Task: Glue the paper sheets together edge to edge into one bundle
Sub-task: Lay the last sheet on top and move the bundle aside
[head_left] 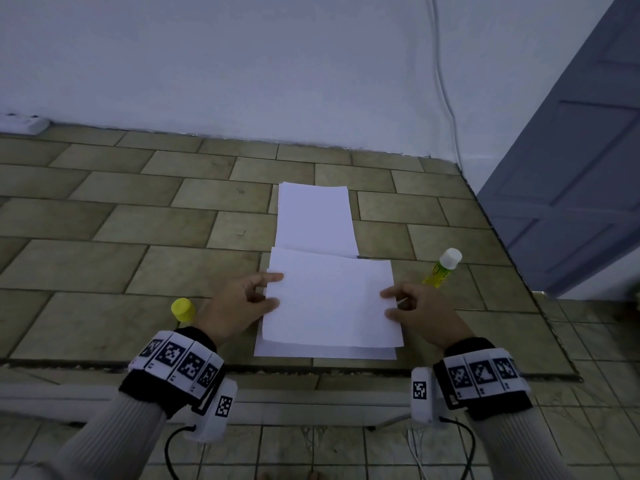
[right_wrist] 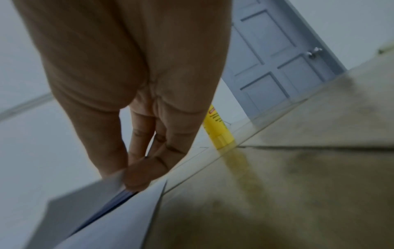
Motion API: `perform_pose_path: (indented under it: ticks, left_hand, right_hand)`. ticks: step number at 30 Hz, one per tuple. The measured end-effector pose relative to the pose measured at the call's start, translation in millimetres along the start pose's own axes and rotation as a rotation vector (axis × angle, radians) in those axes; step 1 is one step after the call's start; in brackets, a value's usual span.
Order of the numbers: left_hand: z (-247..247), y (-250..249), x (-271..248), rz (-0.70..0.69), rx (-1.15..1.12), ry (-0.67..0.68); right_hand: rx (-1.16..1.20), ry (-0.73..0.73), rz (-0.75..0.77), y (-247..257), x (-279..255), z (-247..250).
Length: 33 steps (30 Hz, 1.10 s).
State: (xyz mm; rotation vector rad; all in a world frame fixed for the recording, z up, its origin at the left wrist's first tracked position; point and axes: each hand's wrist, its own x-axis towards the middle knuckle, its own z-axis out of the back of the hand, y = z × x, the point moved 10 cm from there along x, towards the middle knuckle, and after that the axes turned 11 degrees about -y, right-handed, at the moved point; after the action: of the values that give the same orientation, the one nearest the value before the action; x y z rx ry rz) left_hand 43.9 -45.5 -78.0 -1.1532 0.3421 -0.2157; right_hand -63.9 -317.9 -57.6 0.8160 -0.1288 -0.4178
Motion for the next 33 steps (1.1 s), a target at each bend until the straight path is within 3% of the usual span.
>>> perform_pose_path:
  ticks: [10,33]
  left_hand:
    - [-0.1,-8.3,-7.0,-0.168,0.312,-0.066]
    - [3.9,4.1,-4.0,-0.138,0.409,-0.059]
  right_hand:
    - [-0.255,-0.012,0.058,-0.6,-5.4,-19.4]
    - [-0.238,0.006,0.070,2.7,-8.7,-19.6]
